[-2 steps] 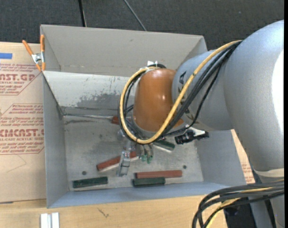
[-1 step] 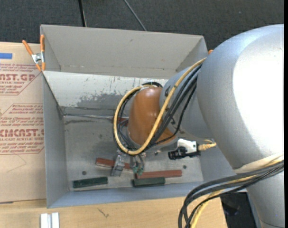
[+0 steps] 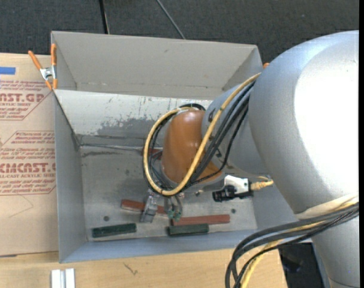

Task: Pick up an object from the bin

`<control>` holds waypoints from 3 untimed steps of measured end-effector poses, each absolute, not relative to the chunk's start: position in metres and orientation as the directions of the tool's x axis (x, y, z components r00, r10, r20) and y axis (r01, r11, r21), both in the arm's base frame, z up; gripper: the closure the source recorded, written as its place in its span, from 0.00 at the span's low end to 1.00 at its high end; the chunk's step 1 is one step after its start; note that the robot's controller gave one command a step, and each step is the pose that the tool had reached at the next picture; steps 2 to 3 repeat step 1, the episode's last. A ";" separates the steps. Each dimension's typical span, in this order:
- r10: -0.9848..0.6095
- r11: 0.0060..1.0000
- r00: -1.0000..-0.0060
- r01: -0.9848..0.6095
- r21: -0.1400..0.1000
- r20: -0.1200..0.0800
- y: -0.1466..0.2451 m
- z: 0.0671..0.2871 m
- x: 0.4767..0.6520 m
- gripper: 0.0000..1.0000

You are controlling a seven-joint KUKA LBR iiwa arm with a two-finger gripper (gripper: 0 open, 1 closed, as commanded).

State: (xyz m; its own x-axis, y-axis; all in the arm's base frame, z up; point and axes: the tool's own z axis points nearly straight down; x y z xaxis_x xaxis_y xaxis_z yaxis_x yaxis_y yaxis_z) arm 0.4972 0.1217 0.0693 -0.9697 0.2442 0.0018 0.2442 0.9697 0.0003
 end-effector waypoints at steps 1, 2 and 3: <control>0.203 0.979 -0.979 0.203 0.001 -0.001 0.126 0.205 0.494 1.00; 0.203 0.979 -0.979 0.203 0.001 -0.001 0.126 0.205 0.494 1.00; 0.203 0.979 -0.979 0.203 0.001 -0.001 0.126 0.205 0.494 1.00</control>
Offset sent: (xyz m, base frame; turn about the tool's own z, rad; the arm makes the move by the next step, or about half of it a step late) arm 0.0000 0.0000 0.0000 0.0000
